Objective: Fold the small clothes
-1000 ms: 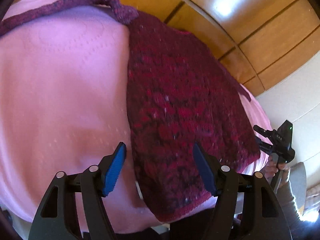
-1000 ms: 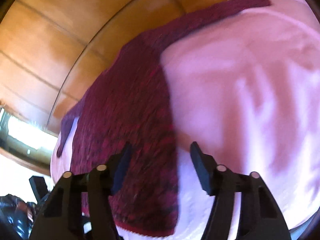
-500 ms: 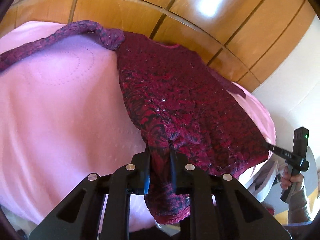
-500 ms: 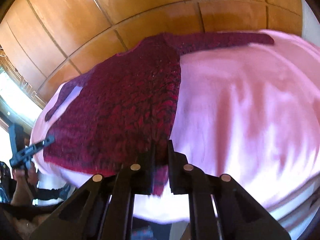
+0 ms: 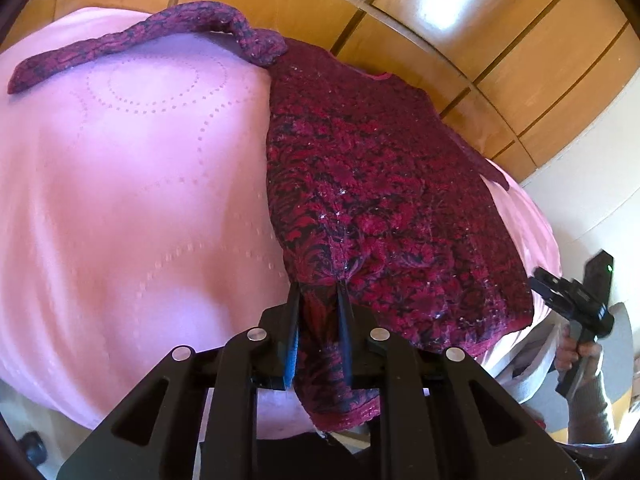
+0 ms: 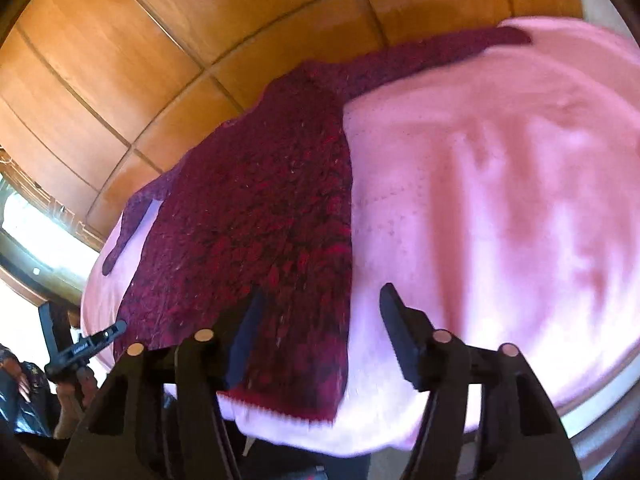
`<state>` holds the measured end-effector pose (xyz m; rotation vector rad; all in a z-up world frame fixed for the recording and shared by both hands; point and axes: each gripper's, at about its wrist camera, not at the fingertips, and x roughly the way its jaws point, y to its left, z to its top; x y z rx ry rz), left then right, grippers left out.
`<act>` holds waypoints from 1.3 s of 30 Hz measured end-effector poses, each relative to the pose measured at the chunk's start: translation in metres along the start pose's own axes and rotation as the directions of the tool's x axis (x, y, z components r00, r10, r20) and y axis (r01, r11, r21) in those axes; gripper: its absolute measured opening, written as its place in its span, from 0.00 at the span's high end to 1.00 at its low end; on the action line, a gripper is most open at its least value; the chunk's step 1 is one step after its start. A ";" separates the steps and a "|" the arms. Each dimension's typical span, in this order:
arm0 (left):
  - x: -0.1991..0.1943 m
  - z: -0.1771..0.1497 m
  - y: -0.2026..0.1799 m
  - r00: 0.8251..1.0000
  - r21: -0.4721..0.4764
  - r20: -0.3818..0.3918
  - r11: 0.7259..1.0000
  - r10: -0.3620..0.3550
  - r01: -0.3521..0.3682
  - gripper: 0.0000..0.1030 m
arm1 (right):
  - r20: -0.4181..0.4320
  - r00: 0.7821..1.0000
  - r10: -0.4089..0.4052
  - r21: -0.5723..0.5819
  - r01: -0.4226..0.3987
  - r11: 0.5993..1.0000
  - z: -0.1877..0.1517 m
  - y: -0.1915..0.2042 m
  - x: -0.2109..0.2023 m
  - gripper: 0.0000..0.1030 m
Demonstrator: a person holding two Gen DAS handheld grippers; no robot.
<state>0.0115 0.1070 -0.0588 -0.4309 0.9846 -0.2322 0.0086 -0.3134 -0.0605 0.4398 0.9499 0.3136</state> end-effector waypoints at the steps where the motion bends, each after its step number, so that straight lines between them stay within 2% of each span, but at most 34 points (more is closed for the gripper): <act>1: 0.001 0.000 0.000 1.000 -0.002 -0.002 1.000 0.002 -0.002 0.86 | -0.028 1.000 -0.005 0.006 0.006 1.000 0.004 -0.002 0.016 0.53; 2: 0.003 0.000 0.000 1.000 -0.001 -0.006 1.000 0.006 -0.006 0.86 | -0.056 0.998 0.003 0.002 -0.003 1.000 0.004 -0.002 0.024 0.66; 5: -0.003 -0.001 -0.003 1.000 0.048 0.013 0.998 0.026 -0.026 0.89 | -0.093 0.995 -0.028 -0.072 0.021 0.997 0.000 0.009 0.039 0.87; 9: -0.019 0.002 -0.009 0.999 0.093 0.029 0.995 0.041 -0.044 0.90 | -0.044 0.998 -0.052 -0.181 0.043 0.983 -0.010 0.034 0.000 0.90; 12: -0.024 -0.002 -0.001 0.998 0.085 0.002 0.995 0.061 -0.061 0.90 | -0.080 0.995 -0.061 -0.226 0.041 0.973 -0.034 0.042 -0.015 0.91; 15: -0.024 -0.006 0.008 0.995 0.054 -0.027 0.994 0.096 -0.095 0.85 | -0.144 0.986 -0.085 -0.202 0.054 0.978 -0.055 0.034 -0.002 0.90; 16: -0.027 -0.005 0.009 0.993 0.039 -0.016 0.993 0.113 -0.112 0.85 | -0.148 0.985 -0.089 -0.186 0.061 0.981 -0.056 0.031 0.003 0.88; 18: -0.035 0.005 0.006 0.990 0.035 0.014 0.989 0.140 -0.141 0.85 | -0.145 0.989 -0.038 -0.118 0.021 0.993 -0.048 0.022 0.005 0.77; 20: -0.046 0.020 0.000 0.988 0.033 0.079 0.990 0.134 -0.137 0.74 | -0.098 0.995 -0.005 -0.086 -0.003 0.996 -0.032 0.017 -0.004 0.48; 21: -0.050 0.025 -0.005 0.986 0.039 0.111 0.991 0.123 -0.128 0.64 | -0.069 0.998 -0.001 -0.081 -0.005 0.997 -0.023 0.014 -0.009 0.44; 22: -0.052 0.030 -0.010 0.983 0.048 0.144 0.991 0.113 -0.122 0.57 | -0.034 0.999 -0.011 -0.069 0.008 0.998 -0.014 0.010 -0.014 0.43; 24: -0.044 0.041 -0.027 0.981 0.074 0.182 0.994 0.070 -0.084 0.54 | 0.029 0.999 -0.017 -0.015 0.018 1.000 0.013 -0.005 -0.016 0.43; 26: -0.019 0.051 -0.048 0.989 0.101 0.147 0.994 0.016 -0.031 0.54 | 0.093 0.995 -0.043 0.074 0.037 0.997 0.046 -0.029 -0.015 0.44; 28: 0.004 0.056 -0.072 0.992 0.158 0.127 0.987 -0.008 -0.012 0.54 | 0.142 0.987 -0.074 0.159 0.052 0.986 0.080 -0.050 -0.005 0.48; 30: 0.030 0.059 -0.096 0.996 0.219 0.087 0.976 -0.016 -0.003 0.54 | 0.183 0.977 -0.109 0.267 0.057 0.962 0.116 -0.075 0.009 0.54; 31: 0.040 0.061 -0.104 0.997 0.240 0.072 0.971 -0.031 0.013 0.50 | 0.198 0.973 -0.116 0.313 0.050 0.948 0.133 -0.087 0.015 0.54; 34: 0.073 0.061 -0.121 0.999 0.267 0.013 0.963 -0.044 0.039 0.49 | 0.231 0.955 -0.186 0.439 0.068 0.896 0.191 -0.124 0.039 0.54; 37: 0.098 0.057 -0.128 0.999 0.283 -0.037 0.958 -0.030 0.039 0.49 | 0.238 0.940 -0.245 0.504 0.096 0.858 0.230 -0.148 0.059 0.54; 39: 0.107 0.055 -0.126 0.998 0.277 -0.052 0.960 -0.026 0.039 0.47 | 0.213 0.933 -0.289 0.556 0.127 0.821 0.255 -0.170 0.077 0.54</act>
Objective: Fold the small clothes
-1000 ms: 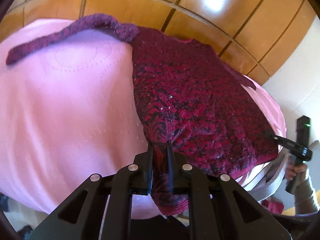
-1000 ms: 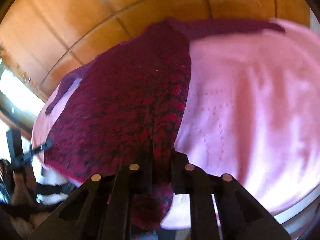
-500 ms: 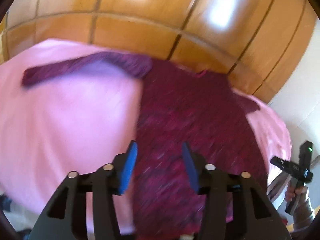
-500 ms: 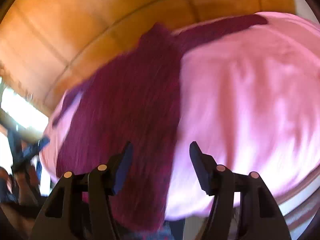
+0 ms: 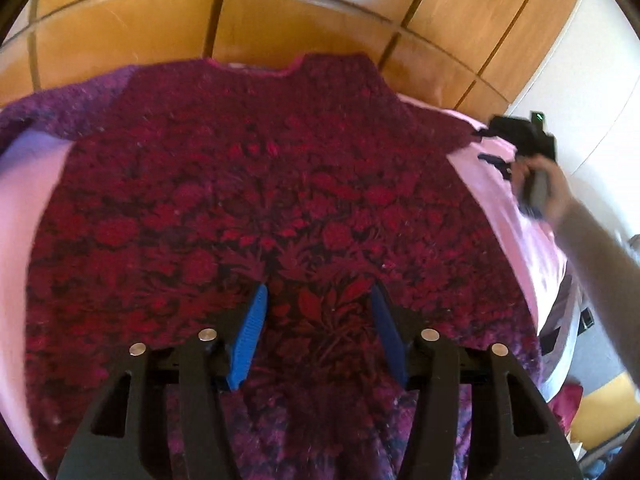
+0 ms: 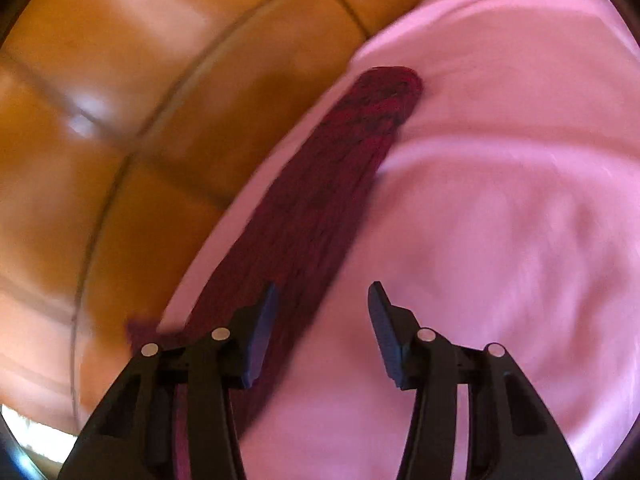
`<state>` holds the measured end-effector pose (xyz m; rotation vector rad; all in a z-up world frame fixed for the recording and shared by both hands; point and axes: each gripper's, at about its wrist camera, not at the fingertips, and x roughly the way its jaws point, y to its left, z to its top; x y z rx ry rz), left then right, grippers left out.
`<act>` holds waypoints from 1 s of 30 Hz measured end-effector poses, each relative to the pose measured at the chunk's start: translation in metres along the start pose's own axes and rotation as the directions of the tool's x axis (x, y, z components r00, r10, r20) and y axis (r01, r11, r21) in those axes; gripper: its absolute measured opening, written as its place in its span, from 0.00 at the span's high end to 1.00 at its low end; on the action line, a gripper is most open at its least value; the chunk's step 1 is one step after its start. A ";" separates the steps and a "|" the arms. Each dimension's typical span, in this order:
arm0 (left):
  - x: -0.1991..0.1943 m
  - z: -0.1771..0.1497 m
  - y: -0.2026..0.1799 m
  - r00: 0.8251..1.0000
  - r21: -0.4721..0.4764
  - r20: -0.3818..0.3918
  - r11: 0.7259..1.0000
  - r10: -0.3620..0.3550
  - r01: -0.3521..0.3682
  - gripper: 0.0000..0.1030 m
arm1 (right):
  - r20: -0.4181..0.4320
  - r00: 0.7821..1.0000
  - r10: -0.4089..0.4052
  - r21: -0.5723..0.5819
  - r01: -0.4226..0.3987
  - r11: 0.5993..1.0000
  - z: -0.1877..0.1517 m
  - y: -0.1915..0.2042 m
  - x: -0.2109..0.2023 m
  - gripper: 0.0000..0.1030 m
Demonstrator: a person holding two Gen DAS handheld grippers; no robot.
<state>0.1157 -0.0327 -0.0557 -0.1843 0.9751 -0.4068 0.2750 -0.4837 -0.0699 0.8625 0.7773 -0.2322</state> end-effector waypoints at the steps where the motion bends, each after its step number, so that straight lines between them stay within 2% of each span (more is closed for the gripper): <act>1: 0.001 -0.001 0.002 1.000 -0.005 0.003 1.000 -0.005 0.006 0.45 | 0.001 1.000 -0.003 0.036 0.003 0.999 0.013 -0.001 0.015 0.54; 5: 0.004 -0.002 0.002 1.000 -0.014 0.011 1.000 -0.022 0.023 0.35 | 0.012 0.999 -0.037 0.073 0.037 0.997 0.048 0.010 0.052 0.55; 6: 0.004 -0.002 -0.001 1.000 -0.007 0.013 1.000 -0.015 0.015 0.35 | 0.014 0.998 -0.063 0.061 0.062 0.996 0.054 0.014 0.056 0.59; 7: 0.004 -0.002 -0.002 1.000 -0.002 0.015 1.000 -0.006 0.006 0.35 | 0.017 0.996 -0.091 0.044 0.090 0.995 0.057 0.018 0.056 0.80; 8: 0.005 -0.003 -0.004 1.000 0.002 0.020 1.000 0.003 -0.003 0.35 | 0.029 0.989 -0.144 -0.007 0.144 0.990 0.061 0.026 0.055 0.89; 10: 0.006 -0.005 -0.005 1.000 0.001 0.028 1.000 0.008 -0.008 0.35 | 0.094 0.979 -0.179 -0.096 0.188 0.977 0.063 0.040 0.038 0.89; 13: 0.006 -0.005 -0.005 0.999 -0.010 0.033 1.000 0.006 -0.006 0.35 | 0.305 0.930 -0.208 -0.129 0.256 0.958 0.049 0.045 -0.021 0.91; 14: 0.004 -0.007 -0.004 0.999 -0.015 0.033 1.000 0.001 -0.001 0.35 | 0.359 0.908 -0.215 -0.121 0.274 0.954 0.040 0.041 -0.041 0.91; 15: 0.005 -0.006 -0.005 0.999 -0.016 0.033 1.000 -0.002 0.003 0.35 | 0.375 0.900 -0.222 -0.114 0.283 0.953 0.032 0.035 -0.049 0.91; 17: 0.004 -0.007 -0.003 0.999 -0.016 0.034 1.000 -0.010 0.011 0.35 | 0.358 0.894 -0.270 -0.072 0.315 0.946 0.017 0.013 -0.050 0.91; 19: 0.004 -0.008 -0.001 0.999 -0.015 0.037 1.000 -0.015 0.016 0.34 | 0.289 0.900 -0.326 -0.021 0.347 0.938 0.004 -0.015 -0.036 0.91; 21: 0.002 -0.009 0.000 0.999 -0.017 0.034 1.000 -0.021 0.022 0.34 | 0.237 0.910 -0.341 0.033 0.343 0.939 0.000 -0.030 -0.019 0.90; 22: 0.000 -0.009 0.002 0.999 -0.021 0.031 0.999 -0.029 0.030 0.34 | 0.236 0.918 -0.317 0.055 0.313 0.948 -0.002 -0.036 -0.015 0.88; 24: -0.009 -0.008 0.009 0.998 -0.057 0.029 0.997 -0.054 0.055 0.35 | 0.251 0.901 -0.353 0.059 0.349 0.935 0.001 -0.033 -0.018 0.72; 26: -0.021 -0.005 0.024 0.996 -0.108 0.047 0.991 -0.077 0.081 0.35 | 0.251 0.886 -0.391 0.059 0.389 0.919 0.001 -0.028 -0.025 0.45; 28: -0.034 -0.003 0.039 0.995 -0.163 0.077 0.983 -0.068 0.080 0.34 | 0.247 0.878 -0.411 0.091 0.401 0.911 0.007 -0.038 -0.036 0.36; 30: -0.052 -0.001 0.067 0.992 -0.244 0.122 0.968 -0.035 0.064 0.34 | 0.250 0.887 -0.387 0.117 0.369 0.922 0.003 -0.056 -0.057 0.32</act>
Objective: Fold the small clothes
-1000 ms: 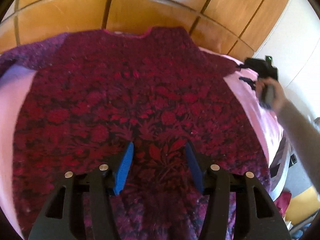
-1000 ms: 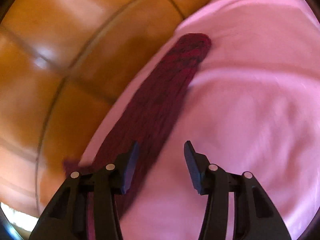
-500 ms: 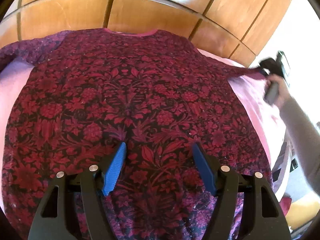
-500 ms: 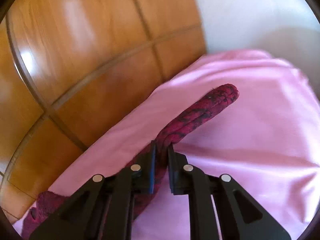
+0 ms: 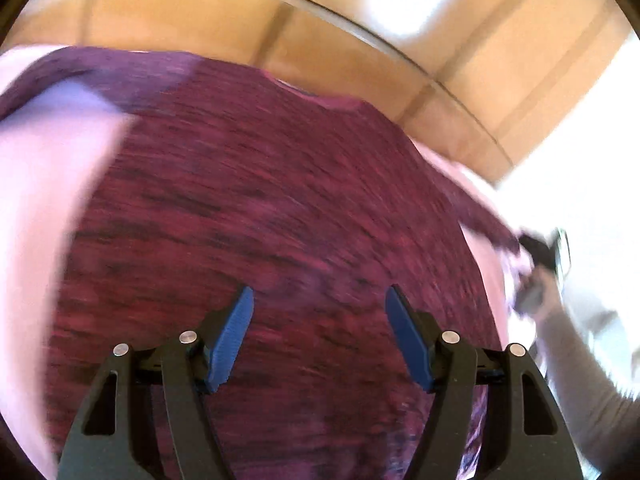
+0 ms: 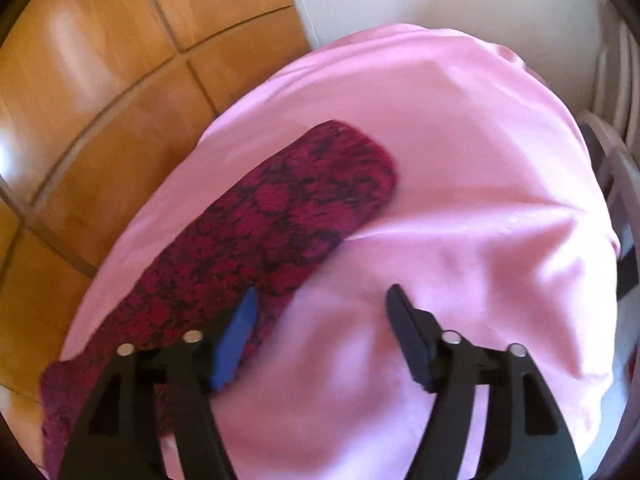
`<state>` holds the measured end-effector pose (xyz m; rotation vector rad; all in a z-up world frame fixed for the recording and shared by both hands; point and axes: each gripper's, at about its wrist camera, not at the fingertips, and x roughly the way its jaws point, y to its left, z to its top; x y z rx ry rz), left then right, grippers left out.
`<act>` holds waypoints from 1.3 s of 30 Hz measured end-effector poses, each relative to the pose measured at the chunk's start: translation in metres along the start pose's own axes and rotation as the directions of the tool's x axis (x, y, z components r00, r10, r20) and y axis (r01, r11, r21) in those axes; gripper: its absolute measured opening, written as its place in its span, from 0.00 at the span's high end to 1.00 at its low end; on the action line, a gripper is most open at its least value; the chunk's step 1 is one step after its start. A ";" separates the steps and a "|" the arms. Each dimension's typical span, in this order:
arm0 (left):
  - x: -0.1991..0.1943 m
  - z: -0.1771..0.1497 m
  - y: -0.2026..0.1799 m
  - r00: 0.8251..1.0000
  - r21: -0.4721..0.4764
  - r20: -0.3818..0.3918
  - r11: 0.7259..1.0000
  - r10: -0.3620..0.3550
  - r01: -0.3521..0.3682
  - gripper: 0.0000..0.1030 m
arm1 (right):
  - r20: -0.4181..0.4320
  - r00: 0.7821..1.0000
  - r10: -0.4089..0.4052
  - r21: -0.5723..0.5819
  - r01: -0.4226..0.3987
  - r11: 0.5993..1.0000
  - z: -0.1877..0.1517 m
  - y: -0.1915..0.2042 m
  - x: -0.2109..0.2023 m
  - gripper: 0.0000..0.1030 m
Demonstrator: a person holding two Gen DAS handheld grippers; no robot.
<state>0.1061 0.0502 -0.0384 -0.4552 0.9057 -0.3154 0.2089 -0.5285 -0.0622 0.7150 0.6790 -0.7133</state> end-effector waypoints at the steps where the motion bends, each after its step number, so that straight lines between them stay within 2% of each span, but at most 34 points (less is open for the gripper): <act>1: -0.008 0.005 0.013 1.000 -0.035 0.024 0.999 0.015 -0.014 0.35 | 0.005 1.000 0.019 -0.008 -0.019 1.000 -0.001 -0.005 -0.009 0.29; 3: -0.028 0.019 0.050 0.994 -0.125 0.077 0.990 0.073 -0.063 0.34 | 0.013 0.997 0.073 -0.052 -0.072 0.996 -0.016 0.001 -0.034 0.23; 6: -0.052 0.035 0.103 0.983 -0.267 0.122 0.959 0.135 -0.099 0.32 | -0.010 0.978 0.210 -0.130 -0.210 0.969 -0.035 0.017 -0.067 0.15; 9: -0.075 0.052 0.160 0.963 -0.406 0.175 0.906 0.205 -0.119 0.32 | -0.098 0.936 0.339 -0.267 -0.353 0.897 -0.076 0.059 -0.093 0.11; 10: -0.084 0.058 0.185 0.957 -0.474 0.194 0.875 0.217 -0.102 0.31 | -0.127 0.921 0.367 -0.294 -0.388 0.873 -0.087 0.074 -0.095 0.11; 12: -0.095 0.064 0.216 0.951 -0.570 0.222 0.820 0.216 -0.053 0.28 | -0.223 0.868 0.444 -0.376 -0.497 0.782 -0.128 0.107 -0.111 0.11; 13: -0.102 0.067 0.229 0.946 -0.604 0.248 0.797 0.211 -0.019 0.28 | -0.266 0.846 0.461 -0.420 -0.532 0.735 -0.151 0.123 -0.118 0.11; 14: -0.110 0.071 0.244 0.935 -0.640 0.283 0.768 0.215 0.016 0.28 | -0.294 0.835 0.465 -0.445 -0.550 0.707 -0.166 0.133 -0.121 0.11; 16: -0.121 0.077 0.260 0.918 -0.673 0.333 0.736 0.216 0.071 0.19 | -0.369 0.810 0.456 -0.488 -0.586 0.647 -0.204 0.154 -0.126 0.11; 17: -0.126 0.081 0.270 0.907 -0.687 0.361 0.720 0.215 0.103 0.18 | -0.408 0.791 0.455 -0.503 -0.611 0.611 -0.224 0.165 -0.129 0.11; 18: -0.127 0.085 0.277 0.902 -0.708 0.362 0.699 0.235 0.102 0.18 | -0.426 0.782 0.455 -0.513 -0.623 0.590 -0.237 0.172 -0.132 0.11; 21: -0.118 0.099 0.304 0.905 -0.754 0.343 0.648 0.250 0.107 0.18 | -0.472 0.749 0.465 -0.524 -0.663 0.535 -0.268 0.189 -0.143 0.12; 23: -0.108 0.107 0.316 0.907 -0.778 0.316 0.623 0.278 0.081 0.33 | -0.499 0.734 0.461 -0.522 -0.679 0.517 -0.281 0.199 -0.143 0.11; 24: -0.103 0.110 0.314 0.909 -0.774 0.301 0.631 0.287 0.057 0.64 | -0.512 0.730 0.453 -0.524 -0.684 0.508 -0.287 0.202 -0.142 0.11; 25: -0.100 0.121 0.318 0.912 -0.763 0.252 0.646 0.324 -0.019 0.88 | -0.519 0.730 0.445 -0.532 -0.683 0.501 -0.288 0.205 -0.138 0.10; 26: -0.100 0.126 0.320 0.906 -0.754 0.250 0.655 0.340 -0.038 0.88 | -0.510 0.741 0.437 -0.551 -0.672 0.495 -0.292 0.207 -0.137 0.10; 28: -0.110 0.142 0.322 0.885 -0.725 0.271 0.685 0.379 -0.071 0.90 | -0.511 0.742 0.433 -0.556 -0.670 0.492 -0.294 0.209 -0.135 0.11; 30: -0.125 0.165 0.316 0.853 -0.664 0.317 0.739 0.415 -0.113 0.91 | -0.516 0.743 0.427 -0.568 -0.670 0.479 -0.308 0.206 -0.147 0.11; 31: -0.131 0.174 0.312 0.837 -0.632 0.334 0.762 0.433 -0.142 0.91 | -0.512 0.752 0.416 -0.594 -0.660 0.461 -0.311 0.205 -0.149 0.10; 32: -0.134 0.185 0.305 0.812 -0.586 0.349 0.785 0.468 -0.201 0.91 | -0.507 0.759 0.409 -0.612 -0.651 0.448 -0.316 0.201 -0.150 0.10; 33: -0.133 0.192 0.299 0.789 -0.541 0.349 0.796 0.506 -0.271 0.91 | -0.499 0.767 0.404 -0.632 -0.641 0.436 -0.320 0.201 -0.150 0.10; 34: -0.129 0.194 0.296 0.779 -0.520 0.338 0.795 0.528 -0.313 0.91 | -0.491 0.775 0.398 -0.650 -0.629 0.426 -0.327 0.204 -0.148 0.09; 35: -0.118 0.196 0.295 0.765 -0.492 0.305 0.782 0.567 -0.383 0.91 | -0.486 0.782 0.389 -0.665 -0.621 0.416 -0.330 0.207 -0.148 0.06; 36: -0.107 0.195 0.298 0.755 -0.480 0.259 0.759 0.602 -0.440 0.90 | -0.485 0.786 0.384 -0.672 -0.616 0.411 -0.332 0.209 -0.146 0.04; 37: -0.100 0.192 0.304 0.752 -0.485 0.220 0.738 0.622 -0.469 0.89 | -0.485 0.787 0.380 -0.677 -0.613 0.407 -0.333 0.210 -0.145 0.03; 38: -0.089 0.186 0.315 0.733 -0.509 0.141 0.684 0.666 -0.523 0.85 | -0.482 0.793 0.374 -0.685 -0.606 0.403 -0.334 0.211 -0.144 0.02; 39: -0.083 0.180 0.323 0.701 -0.527 0.072 0.624 0.710 -0.577 0.78 | -0.477 0.799 0.366 -0.695 -0.598 0.398 -0.336 0.213 -0.144 0.02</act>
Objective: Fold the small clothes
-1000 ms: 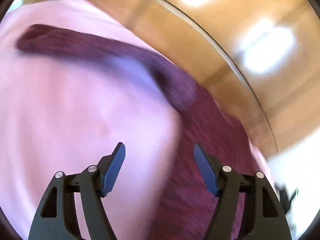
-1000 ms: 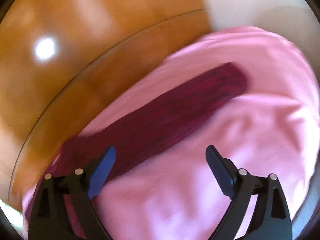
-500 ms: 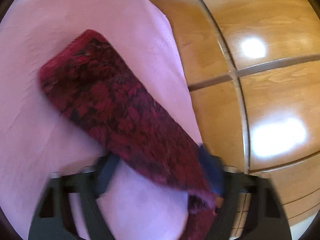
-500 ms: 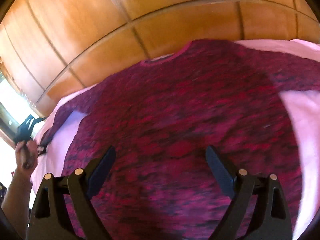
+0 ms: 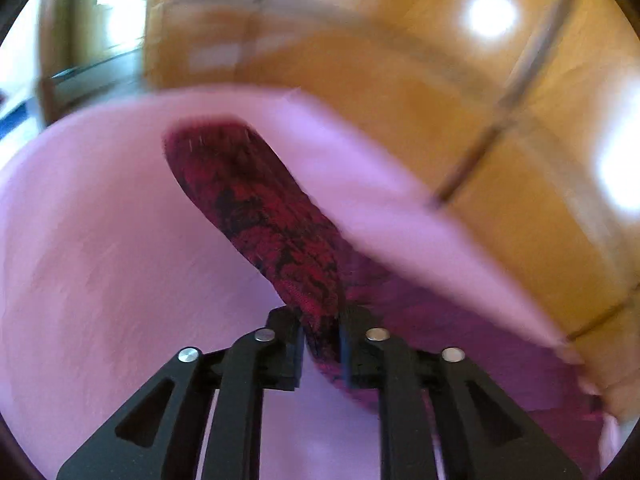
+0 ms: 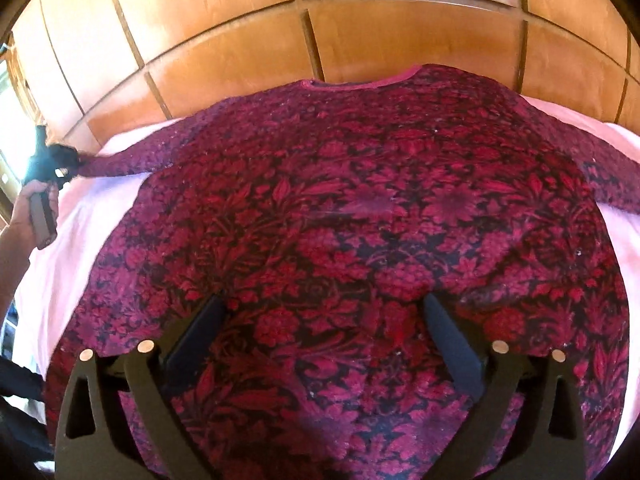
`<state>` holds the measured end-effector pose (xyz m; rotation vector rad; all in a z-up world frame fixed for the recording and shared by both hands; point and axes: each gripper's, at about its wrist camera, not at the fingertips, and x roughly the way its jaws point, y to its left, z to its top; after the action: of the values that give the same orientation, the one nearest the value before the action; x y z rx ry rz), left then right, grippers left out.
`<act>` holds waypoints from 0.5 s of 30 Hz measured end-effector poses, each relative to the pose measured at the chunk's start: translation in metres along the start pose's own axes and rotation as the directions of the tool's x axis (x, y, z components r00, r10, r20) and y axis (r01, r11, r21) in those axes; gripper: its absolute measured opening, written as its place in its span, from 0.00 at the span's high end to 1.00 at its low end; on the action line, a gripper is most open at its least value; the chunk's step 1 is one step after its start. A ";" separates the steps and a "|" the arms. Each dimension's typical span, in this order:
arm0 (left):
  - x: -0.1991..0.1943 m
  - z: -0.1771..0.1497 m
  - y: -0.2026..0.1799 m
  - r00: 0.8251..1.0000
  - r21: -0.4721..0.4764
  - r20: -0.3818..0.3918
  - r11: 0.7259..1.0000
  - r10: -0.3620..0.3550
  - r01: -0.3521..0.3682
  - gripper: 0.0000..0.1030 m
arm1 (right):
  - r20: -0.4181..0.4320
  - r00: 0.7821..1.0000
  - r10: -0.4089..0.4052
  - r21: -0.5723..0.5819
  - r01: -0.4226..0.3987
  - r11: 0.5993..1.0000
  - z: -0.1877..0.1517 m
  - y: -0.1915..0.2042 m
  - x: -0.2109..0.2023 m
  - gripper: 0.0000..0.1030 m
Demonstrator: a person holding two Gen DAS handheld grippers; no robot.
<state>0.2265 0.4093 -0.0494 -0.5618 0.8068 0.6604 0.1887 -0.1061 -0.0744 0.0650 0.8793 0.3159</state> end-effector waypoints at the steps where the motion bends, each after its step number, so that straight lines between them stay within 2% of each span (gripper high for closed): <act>1: 0.009 -0.006 0.009 0.997 -0.030 -0.035 0.998 0.063 -0.064 0.75 | -0.003 1.000 -0.004 -0.006 0.004 1.000 0.000 0.003 0.001 0.02; 2: 0.009 -0.010 0.018 0.998 -0.073 -0.037 0.996 0.047 -0.049 0.75 | -0.006 1.000 -0.006 -0.009 0.006 1.000 -0.001 0.003 0.002 0.02; 5: -0.017 -0.019 0.008 0.994 -0.057 0.001 0.993 0.105 -0.105 0.70 | -0.004 1.000 0.007 -0.001 -0.007 1.000 -0.002 -0.001 0.003 0.02; 6: -0.027 -0.023 0.001 0.997 -0.055 0.016 0.995 0.078 -0.077 0.70 | -0.004 1.000 0.010 0.001 -0.010 1.000 -0.003 -0.002 0.002 0.02; 8: -0.056 -0.037 -0.007 0.998 -0.041 0.052 0.999 -0.027 0.029 0.64 | 0.000 1.000 0.022 0.010 -0.022 1.000 -0.001 -0.004 0.000 0.02; 10: -0.081 -0.058 -0.022 0.986 0.024 0.044 0.986 -0.163 0.162 0.55 | 0.006 0.999 0.045 0.039 -0.045 0.998 0.001 -0.011 -0.010 0.06; 11: -0.094 -0.075 -0.035 0.964 0.077 0.013 0.962 -0.265 0.263 0.53 | 0.015 0.998 0.059 0.075 -0.060 0.995 0.004 -0.018 -0.019 0.10; 12: -0.103 -0.090 -0.048 0.940 0.130 -0.037 0.931 -0.340 0.342 0.53 | 0.026 0.998 0.064 0.106 -0.067 0.992 0.006 -0.026 -0.027 0.11; 13: -0.114 -0.116 -0.062 0.900 0.203 -0.115 0.877 -0.420 0.435 0.53 | 0.051 0.998 0.046 0.152 -0.054 0.987 0.006 -0.041 -0.040 0.11; 14: -0.120 -0.130 -0.068 0.878 0.235 -0.154 0.847 -0.453 0.478 0.53 | 0.074 0.997 0.017 0.184 -0.030 0.982 0.004 -0.055 -0.053 0.11; 15: -0.128 -0.153 -0.076 0.846 0.279 -0.217 0.800 -0.487 0.532 0.53 | 0.087 0.996 -0.008 0.210 -0.010 0.978 0.001 -0.068 -0.063 0.11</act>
<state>0.1437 0.2148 -0.0193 -0.4902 0.8239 -0.0210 0.1688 -0.1893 -0.0391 0.2739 0.8232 0.2184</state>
